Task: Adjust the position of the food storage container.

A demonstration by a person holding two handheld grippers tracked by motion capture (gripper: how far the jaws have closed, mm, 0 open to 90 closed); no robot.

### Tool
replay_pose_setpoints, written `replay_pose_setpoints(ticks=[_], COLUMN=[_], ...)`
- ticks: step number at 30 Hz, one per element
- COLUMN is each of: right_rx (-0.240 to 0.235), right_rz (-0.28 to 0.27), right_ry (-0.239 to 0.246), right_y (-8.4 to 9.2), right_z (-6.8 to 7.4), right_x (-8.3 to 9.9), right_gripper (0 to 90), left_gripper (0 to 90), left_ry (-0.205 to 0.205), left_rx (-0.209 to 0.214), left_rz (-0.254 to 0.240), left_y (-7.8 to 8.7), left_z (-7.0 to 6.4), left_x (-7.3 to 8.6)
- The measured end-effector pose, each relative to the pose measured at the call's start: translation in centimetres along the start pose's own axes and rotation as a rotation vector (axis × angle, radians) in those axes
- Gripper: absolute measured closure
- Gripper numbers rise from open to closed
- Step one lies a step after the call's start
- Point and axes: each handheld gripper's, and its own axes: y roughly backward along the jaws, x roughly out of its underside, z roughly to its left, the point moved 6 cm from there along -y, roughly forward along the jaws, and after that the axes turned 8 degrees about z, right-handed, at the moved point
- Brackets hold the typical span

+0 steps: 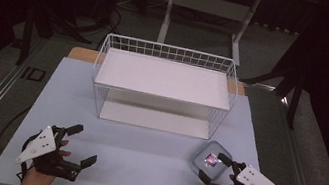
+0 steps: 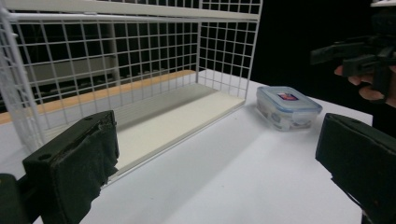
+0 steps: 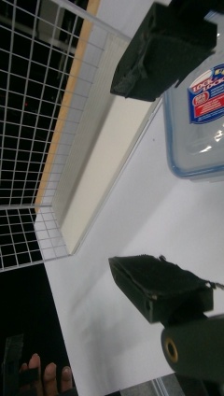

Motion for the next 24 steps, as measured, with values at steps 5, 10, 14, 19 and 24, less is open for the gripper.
replay_pose_setpoints(ticks=[5, 10, 14, 19, 24], right_rx=[0.016, -0.057, -0.042, -0.033, -0.017], right_rz=[0.025, 0.02, 0.005, 0.026, 0.097], right_ry=[0.027, 0.019, -0.003, 0.006, 0.027], right_y=[0.0, 0.1, 0.1, 0.3, 0.9], right_z=[0.9, 1.6, 1.2, -0.7, -2.8], right_x=[-0.1, -1.3, -2.4, -3.8, -3.2], right_gripper=[14.4, 12.5, 12.2, 15.1, 38.8], left_gripper=[0.3, 0.3, 0.3, 0.3, 0.3], left_ry=[0.005, 0.002, -0.001, 0.003, -0.002], left_rx=[-0.007, -0.006, -0.008, -0.01, -0.011], left_rz=[-0.011, -0.011, -0.012, -0.006, -0.012], left_y=[0.1, 0.0, 0.1, 0.0, -0.1], left_z=[0.0, 0.0, -0.1, 0.1, -0.1], left_x=[-0.1, -0.1, -0.1, 0.1, -0.1])
